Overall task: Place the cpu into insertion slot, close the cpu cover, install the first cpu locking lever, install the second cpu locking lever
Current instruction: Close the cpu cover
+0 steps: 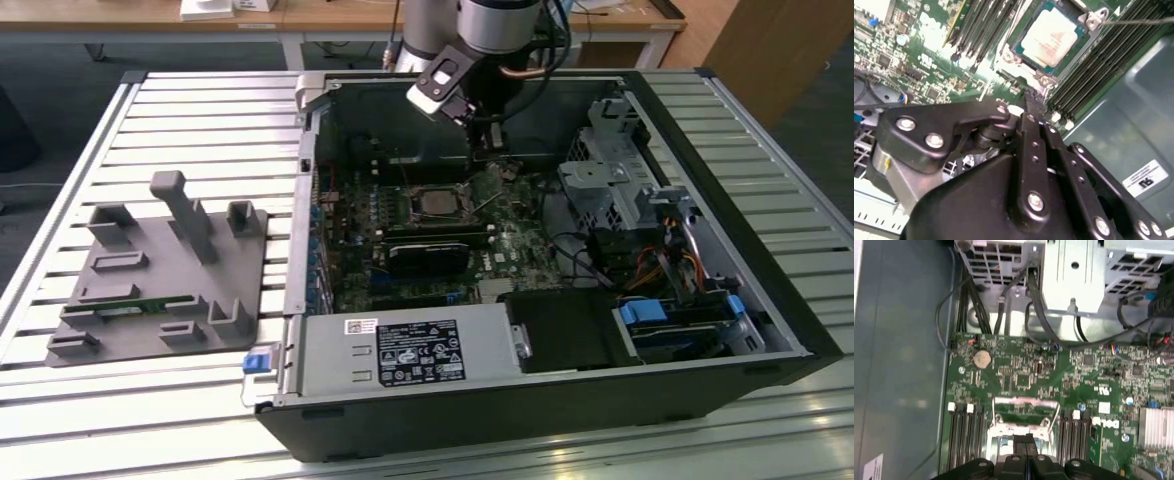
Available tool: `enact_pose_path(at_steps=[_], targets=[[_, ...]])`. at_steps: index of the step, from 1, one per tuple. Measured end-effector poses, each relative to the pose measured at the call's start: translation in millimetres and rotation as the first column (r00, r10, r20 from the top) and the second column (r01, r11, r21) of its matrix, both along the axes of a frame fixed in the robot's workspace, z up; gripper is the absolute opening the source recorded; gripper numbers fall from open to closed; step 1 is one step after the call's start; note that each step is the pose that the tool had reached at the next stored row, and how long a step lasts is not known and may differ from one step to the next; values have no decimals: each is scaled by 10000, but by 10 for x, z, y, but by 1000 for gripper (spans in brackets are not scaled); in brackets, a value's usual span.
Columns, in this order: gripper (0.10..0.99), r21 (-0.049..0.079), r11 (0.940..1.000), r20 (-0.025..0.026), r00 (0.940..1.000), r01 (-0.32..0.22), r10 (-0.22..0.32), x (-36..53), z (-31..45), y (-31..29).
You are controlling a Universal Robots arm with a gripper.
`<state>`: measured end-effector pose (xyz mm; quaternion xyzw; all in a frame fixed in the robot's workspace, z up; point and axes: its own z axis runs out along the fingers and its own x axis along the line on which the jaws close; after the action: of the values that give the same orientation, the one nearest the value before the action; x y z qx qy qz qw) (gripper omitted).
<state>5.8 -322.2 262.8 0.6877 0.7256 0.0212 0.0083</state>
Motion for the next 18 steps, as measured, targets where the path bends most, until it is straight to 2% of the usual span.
enact_pose_path(at_steps=[4, 11, 18], targets=[[106, -2, 10000, -19, 10000, -1, 1, 93, -5, 0], [106, -5, 10000, -18, 10000, 15, -15, 126, -11, 0], [106, -8, 10000, -20, 10000, 96, -96, 252, -23, 2]])
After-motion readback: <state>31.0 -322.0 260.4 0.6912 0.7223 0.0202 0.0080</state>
